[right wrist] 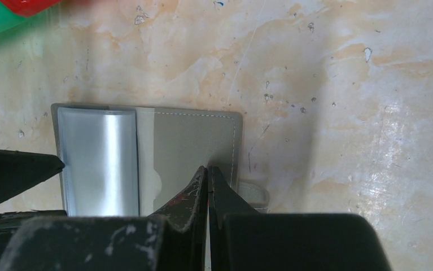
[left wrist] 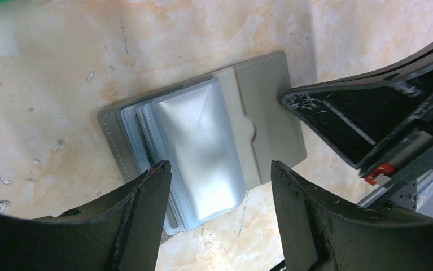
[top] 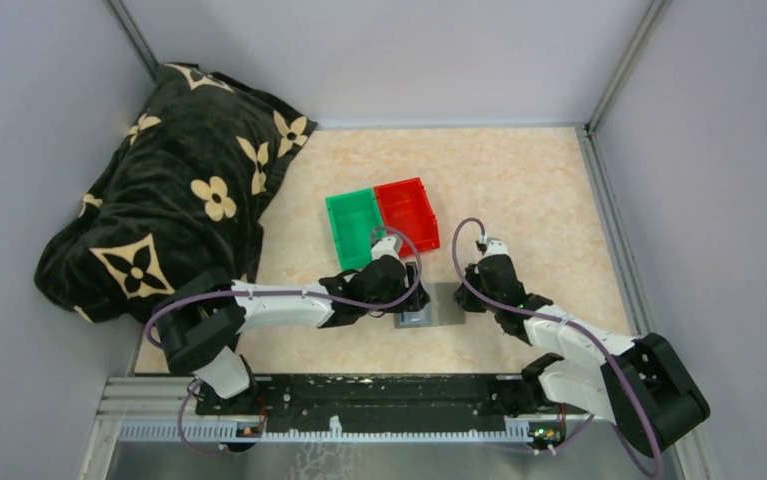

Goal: Take the credit cards out of the card holder

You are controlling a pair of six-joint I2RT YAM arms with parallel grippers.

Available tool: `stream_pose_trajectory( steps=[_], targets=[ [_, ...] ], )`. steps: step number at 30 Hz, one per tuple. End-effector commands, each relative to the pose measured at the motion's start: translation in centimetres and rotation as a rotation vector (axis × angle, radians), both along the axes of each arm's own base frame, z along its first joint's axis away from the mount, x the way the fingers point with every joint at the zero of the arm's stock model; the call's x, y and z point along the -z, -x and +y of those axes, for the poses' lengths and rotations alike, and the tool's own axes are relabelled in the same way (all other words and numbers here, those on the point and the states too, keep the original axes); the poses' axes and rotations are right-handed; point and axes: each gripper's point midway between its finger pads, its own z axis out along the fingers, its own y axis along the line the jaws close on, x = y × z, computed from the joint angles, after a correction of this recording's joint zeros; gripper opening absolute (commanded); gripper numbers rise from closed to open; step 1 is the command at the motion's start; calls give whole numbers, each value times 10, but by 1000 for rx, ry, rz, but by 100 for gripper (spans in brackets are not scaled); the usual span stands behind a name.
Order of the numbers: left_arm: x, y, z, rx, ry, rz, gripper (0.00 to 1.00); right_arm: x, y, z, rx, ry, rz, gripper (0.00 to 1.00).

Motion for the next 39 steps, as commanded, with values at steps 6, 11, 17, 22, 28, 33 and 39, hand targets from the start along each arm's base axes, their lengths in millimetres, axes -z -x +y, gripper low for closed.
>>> stream_pose_trajectory(
  steps=[6,11,17,22,28,33,39],
  targets=[
    [8,2,2,4,-11,14,72,-3,-5,1,4,-4,-13,0],
    [10,1,7,-6,-26,8,72,-3,-5,2,4,-5,-13,0],
    [6,3,10,-11,-15,8,72,-3,-5,1,5,-3,-14,0],
    [12,4,11,-3,-32,16,72,-3,-5,1,6,-4,-13,0],
    [18,9,-2,38,3,47,72,-3,-4,1,4,-3,-13,0],
    [9,14,-19,89,72,56,71,-2,-4,1,4,-5,-12,0],
    [-5,13,-32,113,135,40,71,-3,-3,0,5,-8,-14,0]
  ],
)
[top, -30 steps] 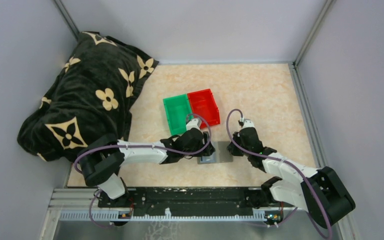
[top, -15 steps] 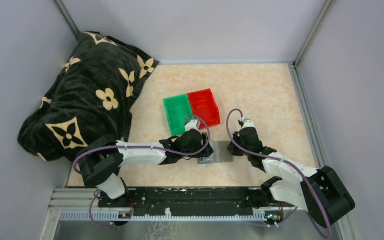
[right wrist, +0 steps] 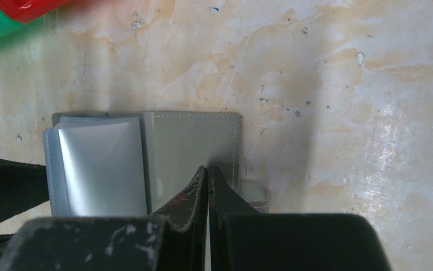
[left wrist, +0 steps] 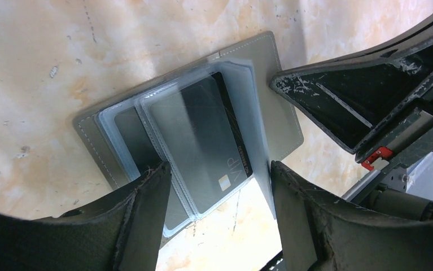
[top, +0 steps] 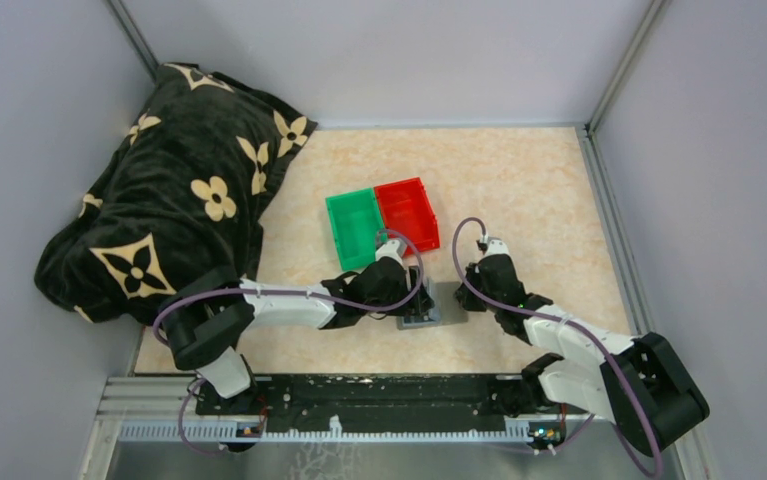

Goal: Take the credit cards out of the card holder

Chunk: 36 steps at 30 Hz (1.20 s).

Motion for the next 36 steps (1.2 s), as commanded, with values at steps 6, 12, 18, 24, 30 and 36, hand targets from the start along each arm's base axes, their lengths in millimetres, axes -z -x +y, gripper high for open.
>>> stream_pose_trajectory(
  steps=[6,12,18,24,30,36],
  targets=[
    [-31,-2,-32,61,140,-27,71,-6,0,0,3,-20,-20,0],
    [-33,-6,-43,80,136,-34,69,-5,2,0,3,-28,-17,0],
    [-27,-7,-49,90,130,-24,68,-6,3,0,3,-30,-19,0],
    [-24,-7,-51,97,129,-20,68,-9,3,-1,9,-28,-21,0],
    [-19,-8,-53,100,121,-17,68,-32,-1,-4,31,-48,-84,0],
    [-13,-9,-57,105,114,-13,68,-30,1,-3,23,-44,-65,0]
  ],
)
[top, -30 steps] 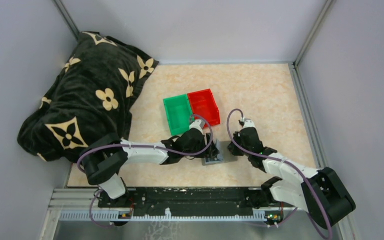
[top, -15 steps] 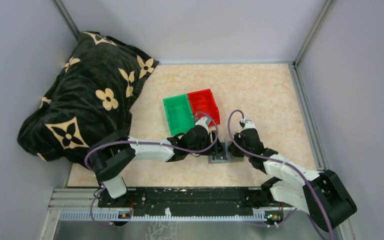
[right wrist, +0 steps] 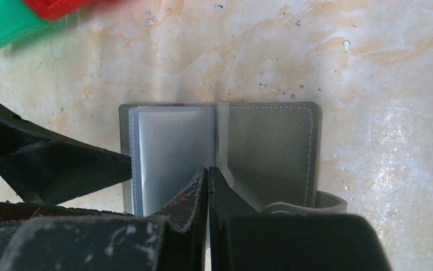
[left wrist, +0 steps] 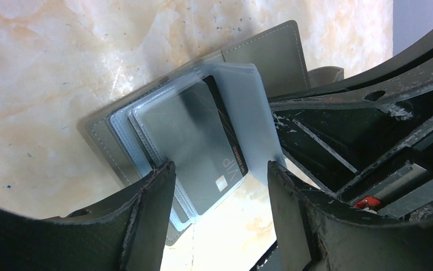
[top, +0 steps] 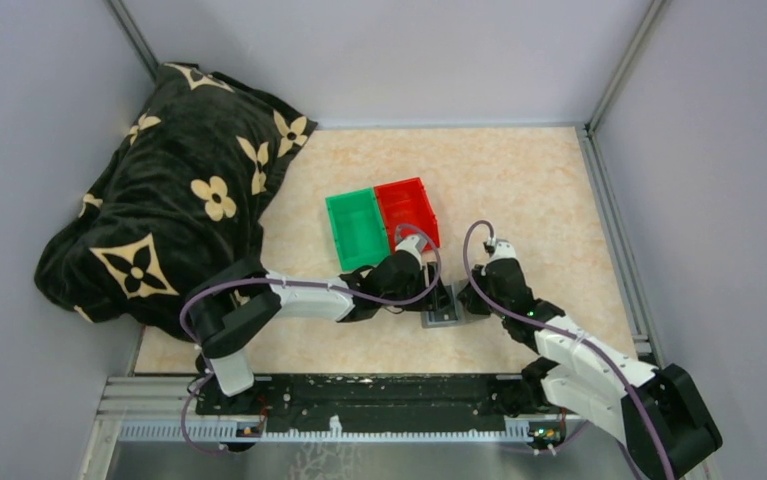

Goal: Take the credit cards out of the card holder

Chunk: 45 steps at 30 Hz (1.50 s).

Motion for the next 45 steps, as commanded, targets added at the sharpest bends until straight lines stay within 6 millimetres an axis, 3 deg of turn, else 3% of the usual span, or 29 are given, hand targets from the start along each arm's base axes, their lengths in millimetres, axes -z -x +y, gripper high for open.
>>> stream_pose_trajectory(
  steps=[1,7,19,27,33,37,45],
  targets=[
    [-7,-5,-11,17,30,-25,68,-12,-8,4,8,-24,-25,0],
    [5,-7,-6,0,-12,-26,65,-19,-10,2,19,-25,-42,0],
    [17,-14,-11,7,-84,-37,62,-72,-16,-18,119,-40,-184,0],
    [23,-16,-18,9,-203,-89,56,-87,-13,-23,140,-59,-226,0],
    [22,-11,-29,32,-205,-85,43,-92,-11,-30,157,-48,-241,0],
    [10,-10,-32,26,-237,-129,25,-97,-10,-33,168,-49,-252,0],
    [9,0,-46,77,-273,-155,8,-100,-9,-34,173,-48,-255,0]
  ],
)
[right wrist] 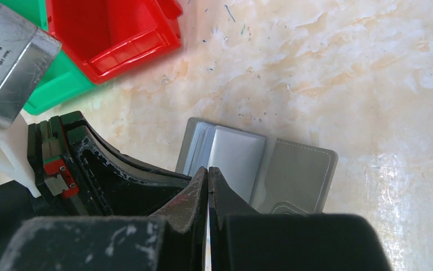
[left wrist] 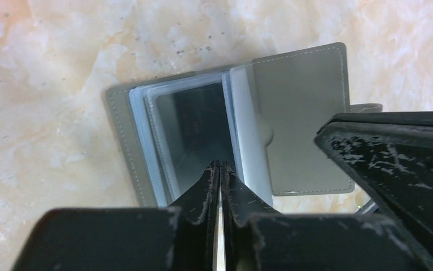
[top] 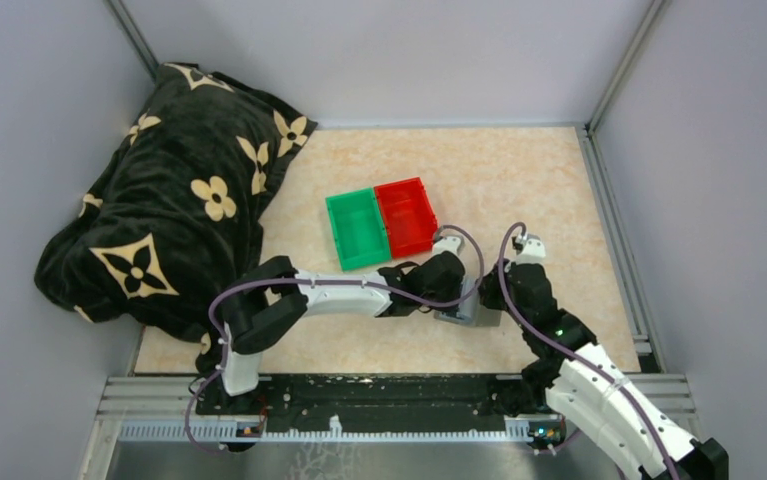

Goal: Take the credit cards out of the card holder

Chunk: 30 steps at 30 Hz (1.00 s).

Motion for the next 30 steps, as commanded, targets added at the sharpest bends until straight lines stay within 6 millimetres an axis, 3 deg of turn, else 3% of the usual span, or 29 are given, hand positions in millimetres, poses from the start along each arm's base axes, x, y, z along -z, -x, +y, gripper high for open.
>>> stream_pose_trajectory(
  steps=[1,7,14,20,25,30],
  targets=[
    [2,3,-8,28,-52,-28,2,-34,-9,-2,29,-30,-78,0],
    [3,13,-24,94,-44,-17,1,-38,-7,-6,46,-34,-91,0],
    [1,37,-51,203,53,24,26,-43,-6,-10,58,-35,-99,0],
    [10,51,-56,242,74,56,39,-41,-6,-9,66,-46,-91,2],
    [16,51,-46,213,67,60,40,-17,-8,-8,75,-31,-25,6],
    [1,49,-38,187,114,39,36,20,-7,3,49,-61,38,6]
  ],
)
